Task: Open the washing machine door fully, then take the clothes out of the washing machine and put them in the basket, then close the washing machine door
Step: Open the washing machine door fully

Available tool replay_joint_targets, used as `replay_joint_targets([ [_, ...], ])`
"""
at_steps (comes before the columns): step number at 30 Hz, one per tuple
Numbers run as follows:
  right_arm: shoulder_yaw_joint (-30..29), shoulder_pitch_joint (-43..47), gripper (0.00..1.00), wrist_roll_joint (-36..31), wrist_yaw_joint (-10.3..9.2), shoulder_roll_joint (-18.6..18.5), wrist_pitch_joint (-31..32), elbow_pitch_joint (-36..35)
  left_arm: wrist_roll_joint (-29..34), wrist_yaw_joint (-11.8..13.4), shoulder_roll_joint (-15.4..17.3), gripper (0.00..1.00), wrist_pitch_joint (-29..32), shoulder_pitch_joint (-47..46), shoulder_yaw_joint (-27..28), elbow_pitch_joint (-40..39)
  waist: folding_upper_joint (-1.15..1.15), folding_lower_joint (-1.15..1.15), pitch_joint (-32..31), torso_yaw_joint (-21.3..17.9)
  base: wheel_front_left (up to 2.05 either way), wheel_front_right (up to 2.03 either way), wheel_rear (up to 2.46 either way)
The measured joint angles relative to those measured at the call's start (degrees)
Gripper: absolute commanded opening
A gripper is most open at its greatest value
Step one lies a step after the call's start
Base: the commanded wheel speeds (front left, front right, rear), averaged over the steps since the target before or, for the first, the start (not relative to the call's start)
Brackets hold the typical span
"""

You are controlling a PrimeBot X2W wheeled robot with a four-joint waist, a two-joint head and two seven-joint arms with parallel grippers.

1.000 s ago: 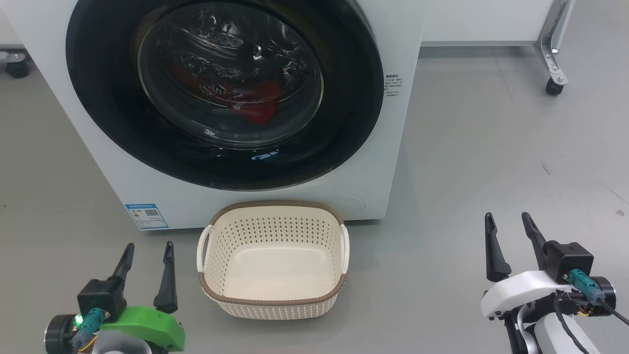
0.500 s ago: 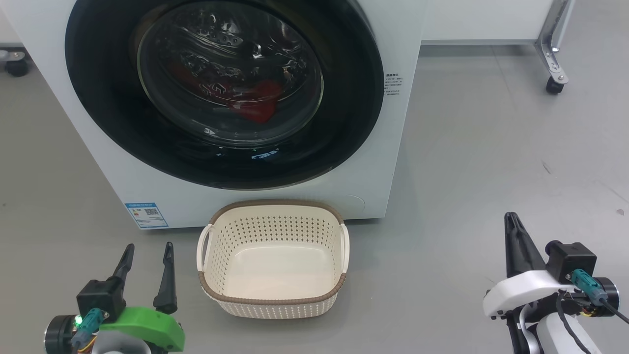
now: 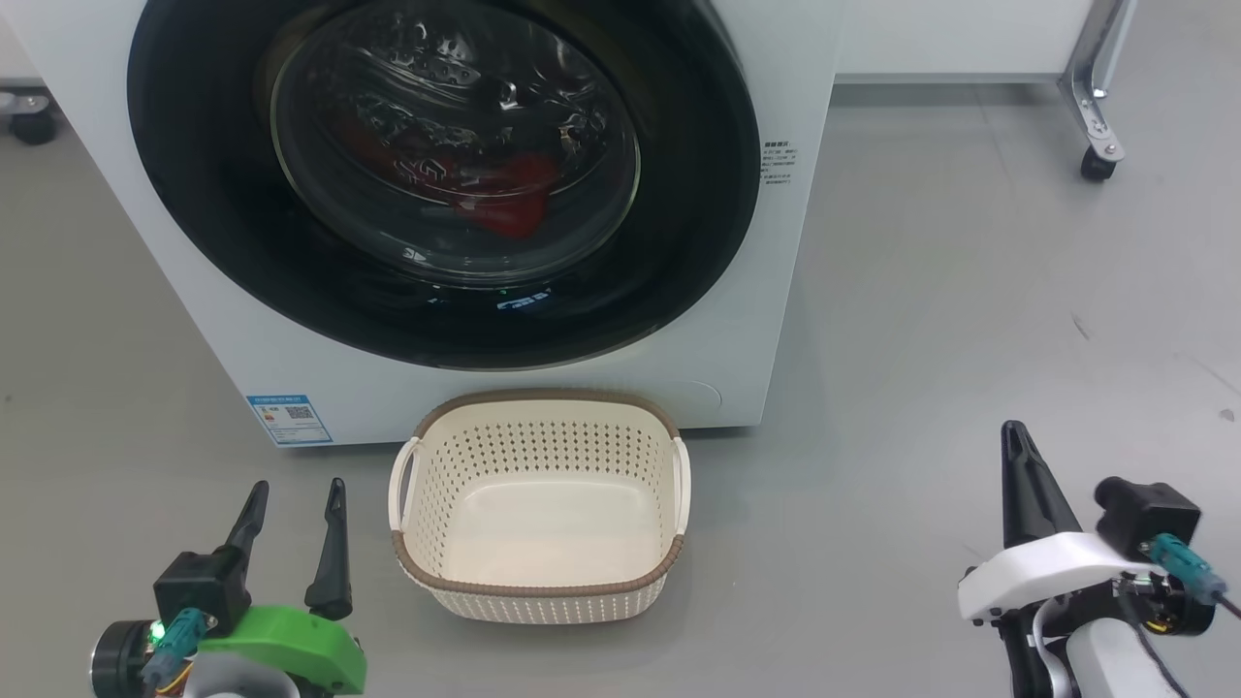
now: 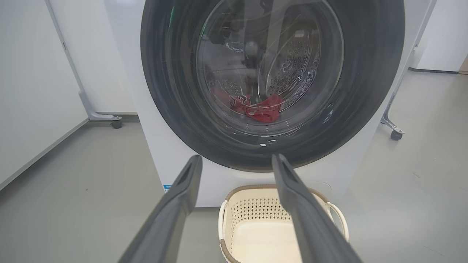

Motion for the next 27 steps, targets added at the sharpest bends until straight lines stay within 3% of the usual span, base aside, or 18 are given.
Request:
replay_joint_targets([
  [3,-2.88,-0.01,0.00,7.01,1.68,2.05,0.00,0.62,0.03,-0.22,-0.12,1.00,0.00,-0.04,0.05,-0.12,0.00,0.00,0.82,0.09,0.00,0.00,0.00],
  [12,-9.71,-2.43,0.00,25.95,6.58,3.67,2.66,2.00,0.07,-1.20,-0.43,1.00,0.00,-1.85,0.41,-1.37,0.00,0.00,3.59,0.88,0.00,0.00,0.00],
  [27,-13.33,-18.05,0.00,54.26,7.48,3.36,18.39,4.11,0.75,-3.09,-0.68,1.00,-0.09,-6.53,1.10,-3.94,0.00,0.00,10.74,2.48,0.00,0.00,0.00],
])
